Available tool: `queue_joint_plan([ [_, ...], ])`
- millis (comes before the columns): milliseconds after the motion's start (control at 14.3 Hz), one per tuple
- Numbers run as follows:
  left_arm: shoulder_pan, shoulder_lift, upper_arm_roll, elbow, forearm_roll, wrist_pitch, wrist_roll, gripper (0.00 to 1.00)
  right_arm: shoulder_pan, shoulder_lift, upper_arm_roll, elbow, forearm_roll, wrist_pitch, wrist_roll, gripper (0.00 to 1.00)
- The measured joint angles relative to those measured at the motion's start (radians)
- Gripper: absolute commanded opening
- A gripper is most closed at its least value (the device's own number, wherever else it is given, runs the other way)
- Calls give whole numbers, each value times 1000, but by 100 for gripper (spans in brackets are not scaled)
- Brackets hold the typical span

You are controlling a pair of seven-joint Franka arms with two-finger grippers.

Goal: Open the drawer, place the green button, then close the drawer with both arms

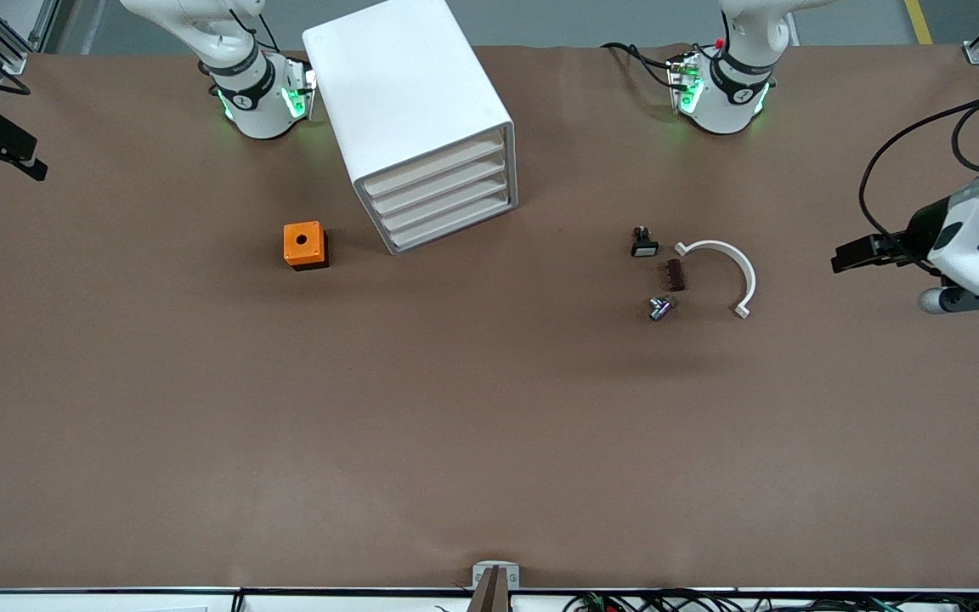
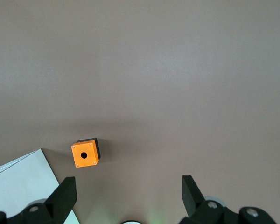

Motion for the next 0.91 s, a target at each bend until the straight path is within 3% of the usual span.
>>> queue_joint_plan([
  [140,-25,-6,24,-1,0,-1,2,100,0,0,0,0,0,-5,0,100],
  [489,-227,-14,226,-4,0,-7,2,100,0,-1,1,0,0,-9,-1,100],
  [909,-241,-47,247,3,0,-8,2,100,0,-2,2,0,0,9,-41,100],
])
